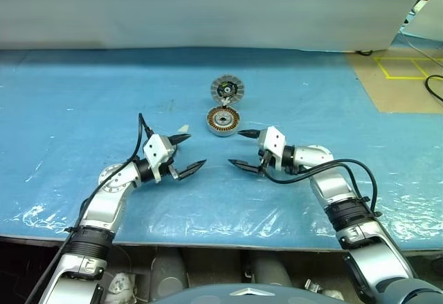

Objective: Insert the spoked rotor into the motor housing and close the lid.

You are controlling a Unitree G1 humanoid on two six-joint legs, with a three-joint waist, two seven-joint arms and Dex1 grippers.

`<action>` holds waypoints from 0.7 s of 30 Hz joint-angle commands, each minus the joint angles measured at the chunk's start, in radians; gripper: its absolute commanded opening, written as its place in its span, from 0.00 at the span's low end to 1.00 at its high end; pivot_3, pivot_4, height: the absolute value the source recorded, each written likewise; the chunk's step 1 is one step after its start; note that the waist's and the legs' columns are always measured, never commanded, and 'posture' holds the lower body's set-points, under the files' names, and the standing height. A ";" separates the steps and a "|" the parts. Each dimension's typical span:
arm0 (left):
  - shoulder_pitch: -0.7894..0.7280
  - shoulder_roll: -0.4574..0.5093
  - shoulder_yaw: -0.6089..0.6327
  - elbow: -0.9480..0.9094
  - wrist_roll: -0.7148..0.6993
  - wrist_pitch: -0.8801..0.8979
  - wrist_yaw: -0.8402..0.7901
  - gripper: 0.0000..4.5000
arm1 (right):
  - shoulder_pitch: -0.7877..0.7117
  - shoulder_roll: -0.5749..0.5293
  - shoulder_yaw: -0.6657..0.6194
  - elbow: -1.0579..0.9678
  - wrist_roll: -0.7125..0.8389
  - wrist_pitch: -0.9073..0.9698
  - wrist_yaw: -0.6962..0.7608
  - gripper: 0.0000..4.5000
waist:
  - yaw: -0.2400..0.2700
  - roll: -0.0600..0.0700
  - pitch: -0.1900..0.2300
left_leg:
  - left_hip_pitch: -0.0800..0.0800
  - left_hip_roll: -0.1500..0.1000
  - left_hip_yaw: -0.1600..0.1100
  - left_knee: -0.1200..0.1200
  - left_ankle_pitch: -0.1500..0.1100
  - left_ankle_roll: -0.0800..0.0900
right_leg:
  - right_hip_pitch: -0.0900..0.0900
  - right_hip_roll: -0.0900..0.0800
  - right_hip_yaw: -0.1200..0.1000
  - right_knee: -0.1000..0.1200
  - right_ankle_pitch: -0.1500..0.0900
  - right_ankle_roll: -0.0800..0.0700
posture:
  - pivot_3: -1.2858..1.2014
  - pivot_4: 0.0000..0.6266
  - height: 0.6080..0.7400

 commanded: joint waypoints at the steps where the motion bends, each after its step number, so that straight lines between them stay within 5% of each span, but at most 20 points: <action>1: 0.001 0.012 0.016 -0.026 -0.007 -0.011 0.003 1.00 | -0.013 0.003 -0.006 -0.032 0.016 0.001 0.002 1.00 | 0.000 0.000 0.000 | 0.000 0.000 0.000 0.000 0.000 0.000 | 0.000 0.000 0.000 0.000 0.000 0.000 | 0.52 0.24 1.00; 21: 0.012 0.010 0.008 -0.051 -0.022 0.014 -0.006 1.00 | 0.009 0.005 -0.021 -0.091 0.039 0.026 -0.010 1.00 | 0.000 0.000 0.000 | 0.000 0.000 0.000 0.000 0.000 0.000 | 0.000 0.000 0.000 0.000 0.000 0.000 | 0.52 0.24 1.00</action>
